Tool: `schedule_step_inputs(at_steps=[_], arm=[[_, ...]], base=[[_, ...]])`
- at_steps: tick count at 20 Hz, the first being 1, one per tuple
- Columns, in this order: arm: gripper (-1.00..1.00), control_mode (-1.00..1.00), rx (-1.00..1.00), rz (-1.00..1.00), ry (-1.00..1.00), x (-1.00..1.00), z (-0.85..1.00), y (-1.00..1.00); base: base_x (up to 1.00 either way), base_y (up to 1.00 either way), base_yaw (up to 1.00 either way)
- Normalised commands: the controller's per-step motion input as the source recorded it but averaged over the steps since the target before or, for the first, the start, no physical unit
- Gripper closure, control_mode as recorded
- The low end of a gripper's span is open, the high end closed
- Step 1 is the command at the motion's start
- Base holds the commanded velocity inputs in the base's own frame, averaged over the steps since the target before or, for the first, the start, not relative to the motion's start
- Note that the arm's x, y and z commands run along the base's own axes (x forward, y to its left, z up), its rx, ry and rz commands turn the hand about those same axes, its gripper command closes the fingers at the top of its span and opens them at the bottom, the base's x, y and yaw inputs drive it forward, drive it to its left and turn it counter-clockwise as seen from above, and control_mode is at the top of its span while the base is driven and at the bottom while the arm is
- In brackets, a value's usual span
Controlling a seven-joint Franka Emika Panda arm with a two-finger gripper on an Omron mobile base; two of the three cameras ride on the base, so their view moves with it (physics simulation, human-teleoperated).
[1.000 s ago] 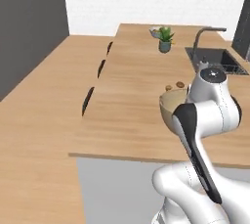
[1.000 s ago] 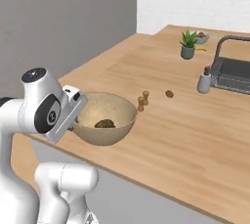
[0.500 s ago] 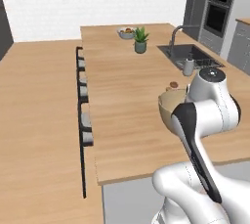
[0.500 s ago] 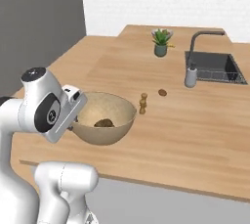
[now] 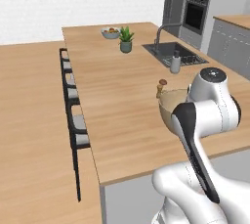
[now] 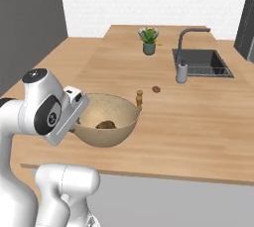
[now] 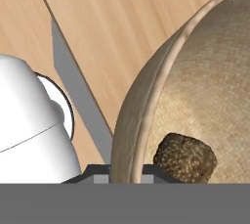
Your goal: Open the cabinet, pick up the bread from the cabinet and place it in the basket. Then move the basket to the dining counter.
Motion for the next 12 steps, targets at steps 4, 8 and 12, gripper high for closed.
schedule_step_inputs(at_steps=[4,8,12], arm=[[1.0,1.0,0.0,0.0,0.0,0.0,0.0,0.0],[1.0,1.0,0.0,0.0,0.0,0.0,0.0,0.0],[1.0,-1.0,-0.16,0.26,-0.02,0.14,0.0,0.27]], base=[[0.2,0.86,0.0],[0.17,0.67,0.09],[0.0,0.0,0.0]])
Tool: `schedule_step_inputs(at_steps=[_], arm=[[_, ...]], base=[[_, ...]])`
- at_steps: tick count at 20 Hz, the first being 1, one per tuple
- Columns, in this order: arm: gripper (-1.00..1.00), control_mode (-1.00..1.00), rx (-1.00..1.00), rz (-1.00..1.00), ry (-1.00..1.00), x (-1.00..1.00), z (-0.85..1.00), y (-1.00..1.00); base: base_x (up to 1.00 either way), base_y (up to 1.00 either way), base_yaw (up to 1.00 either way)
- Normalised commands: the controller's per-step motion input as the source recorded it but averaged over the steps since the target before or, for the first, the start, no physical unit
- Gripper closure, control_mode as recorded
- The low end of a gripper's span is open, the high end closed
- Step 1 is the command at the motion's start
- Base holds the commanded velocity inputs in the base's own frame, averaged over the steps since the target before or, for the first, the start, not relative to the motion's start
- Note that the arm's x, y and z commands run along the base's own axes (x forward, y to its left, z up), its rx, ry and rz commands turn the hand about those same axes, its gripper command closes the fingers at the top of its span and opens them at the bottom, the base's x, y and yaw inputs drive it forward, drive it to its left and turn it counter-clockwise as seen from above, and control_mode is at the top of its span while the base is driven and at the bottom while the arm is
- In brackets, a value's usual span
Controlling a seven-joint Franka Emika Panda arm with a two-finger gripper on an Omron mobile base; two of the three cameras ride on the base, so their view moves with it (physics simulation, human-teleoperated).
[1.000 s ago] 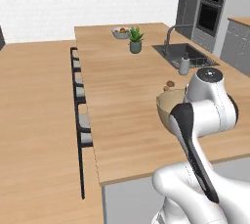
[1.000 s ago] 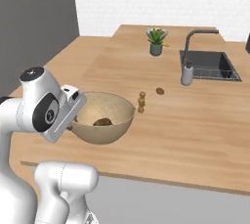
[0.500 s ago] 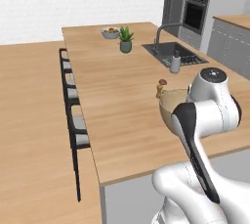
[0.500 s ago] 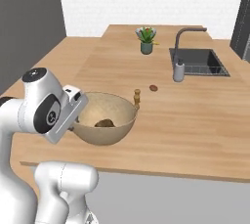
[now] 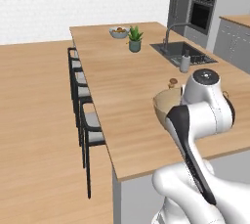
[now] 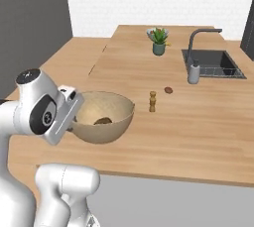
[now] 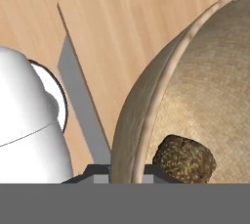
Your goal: Open the cabinet, pick up the bread from the cabinet and place it in the basket. Then move the basket to the dining counter.
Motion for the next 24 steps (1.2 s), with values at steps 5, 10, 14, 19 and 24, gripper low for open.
schedule_step_inputs(at_steps=[5,10,14,19,24], arm=[[1.0,-1.0,-0.06,0.42,0.0,0.55,0.0,0.16],[1.0,-1.0,-0.01,0.43,0.0,0.97,0.02,0.13],[1.0,-1.0,-0.02,0.34,0.01,1.0,0.03,0.19],[1.0,-1.0,-0.01,0.23,0.01,1.0,-0.05,0.16],[1.0,-1.0,-0.03,0.15,0.04,1.0,-0.01,-0.05]], base=[[0.0,0.0,0.0],[0.0,0.0,0.0],[0.0,0.0,0.0],[0.0,0.0,0.0],[0.0,0.0,0.0]])
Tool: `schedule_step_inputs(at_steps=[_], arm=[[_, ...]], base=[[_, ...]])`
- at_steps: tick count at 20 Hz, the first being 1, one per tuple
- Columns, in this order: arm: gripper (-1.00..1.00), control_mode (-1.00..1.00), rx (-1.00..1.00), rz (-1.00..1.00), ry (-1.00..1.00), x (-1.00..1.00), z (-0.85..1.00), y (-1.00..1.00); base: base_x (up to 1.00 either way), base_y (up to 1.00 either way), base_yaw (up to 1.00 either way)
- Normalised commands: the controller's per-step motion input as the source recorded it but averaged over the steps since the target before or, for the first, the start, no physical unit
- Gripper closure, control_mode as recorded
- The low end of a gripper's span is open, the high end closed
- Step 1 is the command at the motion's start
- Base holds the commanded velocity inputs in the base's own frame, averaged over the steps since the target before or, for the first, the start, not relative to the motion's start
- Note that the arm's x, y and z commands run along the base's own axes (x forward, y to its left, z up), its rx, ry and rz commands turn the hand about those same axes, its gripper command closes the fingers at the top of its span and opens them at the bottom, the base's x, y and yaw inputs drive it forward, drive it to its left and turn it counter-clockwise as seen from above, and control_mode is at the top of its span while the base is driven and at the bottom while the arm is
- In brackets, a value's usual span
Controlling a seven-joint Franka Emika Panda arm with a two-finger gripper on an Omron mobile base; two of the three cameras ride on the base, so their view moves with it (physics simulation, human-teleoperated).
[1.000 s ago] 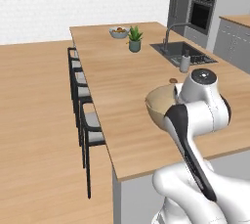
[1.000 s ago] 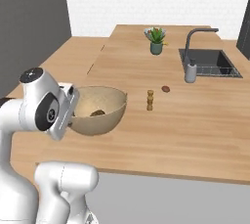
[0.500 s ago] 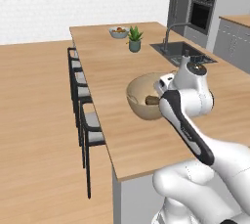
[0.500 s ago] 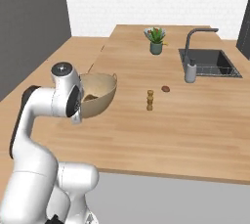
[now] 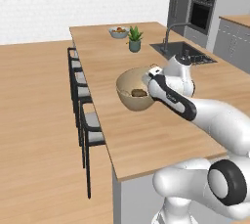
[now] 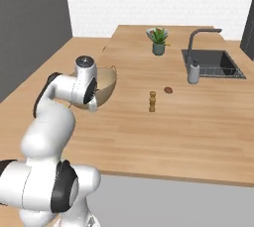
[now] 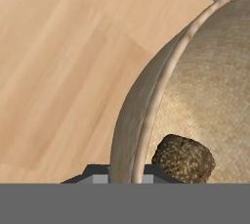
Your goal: Open the cabinet, pick up the bread from the cabinet and place it in the basket. Then move the basket to the dining counter.
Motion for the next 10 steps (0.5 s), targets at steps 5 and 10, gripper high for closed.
schedule_step_inputs(at_steps=[5,10], arm=[[1.0,-1.0,-0.16,0.07,0.07,1.0,-0.25,-0.05],[1.0,-1.0,-0.1,0.04,0.1,0.98,-0.44,-0.06]], base=[[0.0,0.0,0.0],[0.0,0.0,0.0]])
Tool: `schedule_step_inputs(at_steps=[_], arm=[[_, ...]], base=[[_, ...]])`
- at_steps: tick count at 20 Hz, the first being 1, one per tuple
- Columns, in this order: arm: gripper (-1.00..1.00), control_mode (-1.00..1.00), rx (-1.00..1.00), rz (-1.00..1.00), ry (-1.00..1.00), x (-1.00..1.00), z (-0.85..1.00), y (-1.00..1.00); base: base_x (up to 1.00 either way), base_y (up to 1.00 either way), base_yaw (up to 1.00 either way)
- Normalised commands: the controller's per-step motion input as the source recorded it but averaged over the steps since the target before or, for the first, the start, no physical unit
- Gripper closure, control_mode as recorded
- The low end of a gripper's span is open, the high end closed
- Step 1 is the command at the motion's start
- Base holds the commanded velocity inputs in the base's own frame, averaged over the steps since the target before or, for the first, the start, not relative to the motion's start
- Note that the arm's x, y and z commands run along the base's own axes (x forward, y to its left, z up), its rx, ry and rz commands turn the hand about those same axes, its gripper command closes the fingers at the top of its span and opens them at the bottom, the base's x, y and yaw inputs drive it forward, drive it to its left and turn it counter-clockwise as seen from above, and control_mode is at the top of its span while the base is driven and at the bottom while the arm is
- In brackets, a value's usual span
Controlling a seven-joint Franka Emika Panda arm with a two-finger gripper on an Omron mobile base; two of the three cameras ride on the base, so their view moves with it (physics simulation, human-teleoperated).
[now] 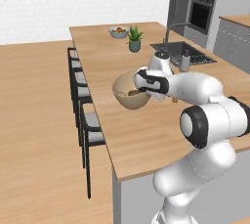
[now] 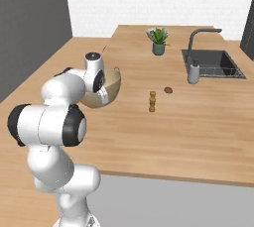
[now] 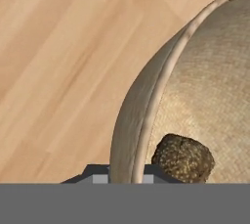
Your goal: Open the cabinet, pick up the bread from the cabinet and place it in the basket. Then move the basket to the dining counter.
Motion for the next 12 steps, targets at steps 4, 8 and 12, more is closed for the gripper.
schedule_step_inputs(at_steps=[4,8,12], arm=[[1.0,-1.0,0.0,0.1,0.07,0.51,-0.56,-0.04],[1.0,-1.0,0.0,0.12,0.0,0.43,-0.47,-0.13],[1.0,-1.0,0.0,0.11,0.0,0.36,-0.39,-0.3]], base=[[0.0,0.0,0.0],[0.0,0.0,0.0],[0.0,0.0,0.0]])
